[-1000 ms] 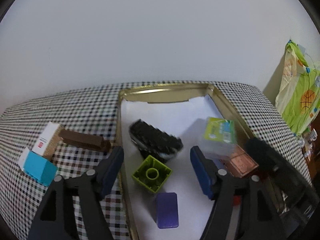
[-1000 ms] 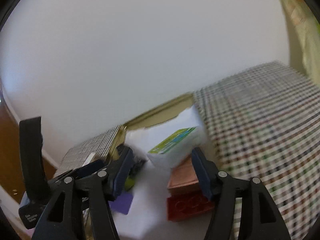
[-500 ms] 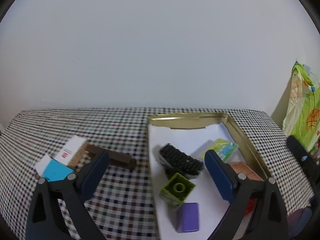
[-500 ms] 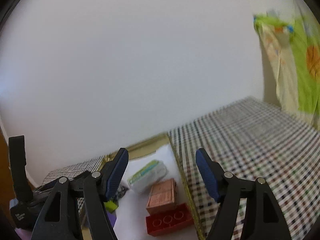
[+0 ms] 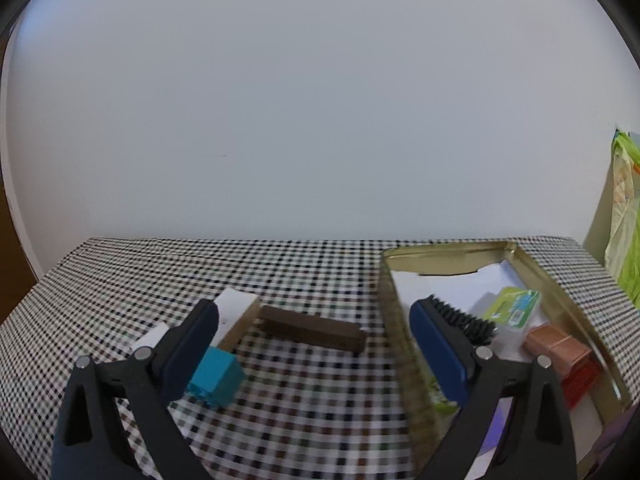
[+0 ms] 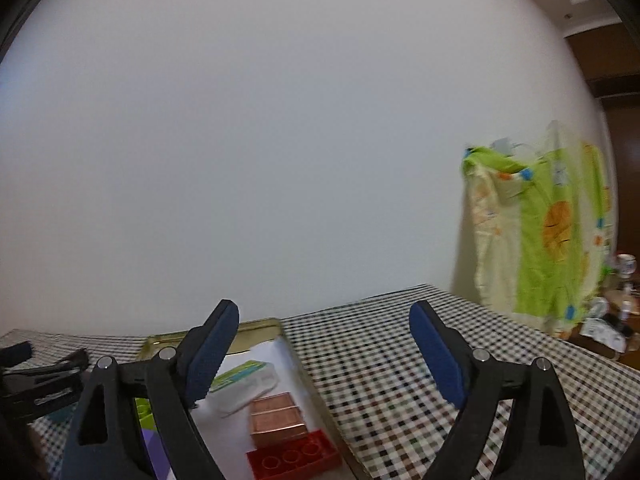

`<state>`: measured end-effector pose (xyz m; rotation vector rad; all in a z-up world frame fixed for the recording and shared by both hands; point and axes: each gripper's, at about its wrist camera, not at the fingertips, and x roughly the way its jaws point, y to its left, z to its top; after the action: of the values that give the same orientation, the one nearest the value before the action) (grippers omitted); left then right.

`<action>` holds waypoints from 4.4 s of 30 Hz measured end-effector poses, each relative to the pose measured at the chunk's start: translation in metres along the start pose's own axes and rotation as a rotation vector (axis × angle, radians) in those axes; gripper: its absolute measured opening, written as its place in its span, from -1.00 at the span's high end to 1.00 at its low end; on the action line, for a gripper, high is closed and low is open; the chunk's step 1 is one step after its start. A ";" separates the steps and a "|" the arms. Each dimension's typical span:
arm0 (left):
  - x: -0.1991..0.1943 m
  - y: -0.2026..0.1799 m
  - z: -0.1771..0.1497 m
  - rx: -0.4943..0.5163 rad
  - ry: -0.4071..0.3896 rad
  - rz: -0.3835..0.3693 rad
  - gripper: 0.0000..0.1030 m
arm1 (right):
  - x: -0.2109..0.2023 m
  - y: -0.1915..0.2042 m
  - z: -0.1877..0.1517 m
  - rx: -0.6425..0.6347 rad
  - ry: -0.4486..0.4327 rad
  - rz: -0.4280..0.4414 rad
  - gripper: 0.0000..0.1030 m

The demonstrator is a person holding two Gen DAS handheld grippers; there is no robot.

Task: Organize rigid objects
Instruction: 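Withdraw both grippers from the tray toward the blue brick and white cube, then grasp the blue Lego brick with the right gripper while the left grasps the white cube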

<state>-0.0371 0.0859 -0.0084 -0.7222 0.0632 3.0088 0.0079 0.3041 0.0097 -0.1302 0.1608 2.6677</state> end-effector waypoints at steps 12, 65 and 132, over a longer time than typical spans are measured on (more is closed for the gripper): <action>0.004 0.037 -0.008 0.005 0.025 0.008 -0.90 | 0.004 0.007 -0.006 -0.006 0.138 -0.004 -0.73; 0.080 0.232 -0.011 -0.145 0.176 0.193 -0.90 | 0.012 0.286 -0.083 -0.035 0.708 0.466 -0.73; 0.113 0.158 -0.021 -0.029 0.394 -0.187 0.29 | 0.030 0.228 -0.078 -0.103 0.750 0.599 -0.43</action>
<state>-0.1369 -0.0685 -0.0741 -1.2370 -0.0331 2.6565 -0.1168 0.1050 -0.0503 -1.2959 0.3382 3.0583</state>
